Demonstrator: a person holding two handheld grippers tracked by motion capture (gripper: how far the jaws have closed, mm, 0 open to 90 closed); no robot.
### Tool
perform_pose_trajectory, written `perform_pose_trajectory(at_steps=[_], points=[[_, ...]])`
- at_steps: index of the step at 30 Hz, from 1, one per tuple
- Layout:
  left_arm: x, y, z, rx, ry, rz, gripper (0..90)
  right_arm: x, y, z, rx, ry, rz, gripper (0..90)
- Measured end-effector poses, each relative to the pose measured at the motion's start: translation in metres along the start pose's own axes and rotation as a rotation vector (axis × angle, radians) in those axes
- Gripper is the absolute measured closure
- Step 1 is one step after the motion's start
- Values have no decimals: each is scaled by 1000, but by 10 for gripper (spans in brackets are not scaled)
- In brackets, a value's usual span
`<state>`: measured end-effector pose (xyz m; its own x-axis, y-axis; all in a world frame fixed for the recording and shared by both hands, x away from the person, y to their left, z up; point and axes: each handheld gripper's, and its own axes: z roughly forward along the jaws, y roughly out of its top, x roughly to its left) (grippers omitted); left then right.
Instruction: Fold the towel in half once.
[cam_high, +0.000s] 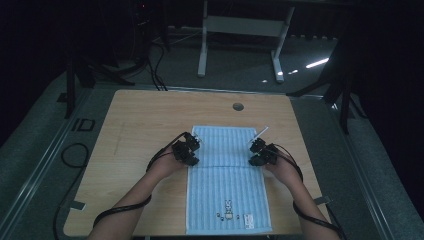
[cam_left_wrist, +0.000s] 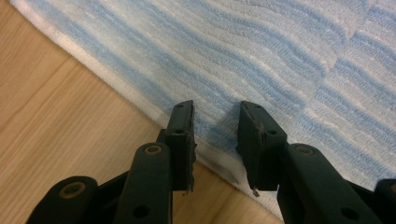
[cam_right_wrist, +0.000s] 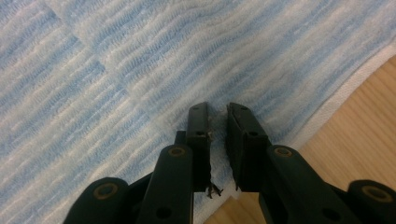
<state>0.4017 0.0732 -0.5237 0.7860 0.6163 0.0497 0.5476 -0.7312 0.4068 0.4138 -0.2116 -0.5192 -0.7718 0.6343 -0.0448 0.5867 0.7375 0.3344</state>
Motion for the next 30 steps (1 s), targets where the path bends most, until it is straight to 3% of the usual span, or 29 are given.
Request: perform_pose_trajectory(at_steps=[8,11,13,19,22,26,30], points=[[18,-7,-1,-5,-2,-48,645,1,13,5,-10,13,0,789],[20,-8,-2,-5,-1,-53,644,3,17,7,-10,13,0,789],[23,-12,-5,11,27,-50,640,6,23,9,-8,11,-12,788],[28,-17,-6,5,11,-73,640,10,29,11,-6,14,-21,778],[28,-16,-9,5,14,-80,625,9,29,9,-4,20,-17,719],[30,-13,-20,-16,25,-75,591,6,31,1,-21,8,-19,711],[43,-8,-24,-13,29,-108,577,-3,39,-7,-25,-20,-14,693]])
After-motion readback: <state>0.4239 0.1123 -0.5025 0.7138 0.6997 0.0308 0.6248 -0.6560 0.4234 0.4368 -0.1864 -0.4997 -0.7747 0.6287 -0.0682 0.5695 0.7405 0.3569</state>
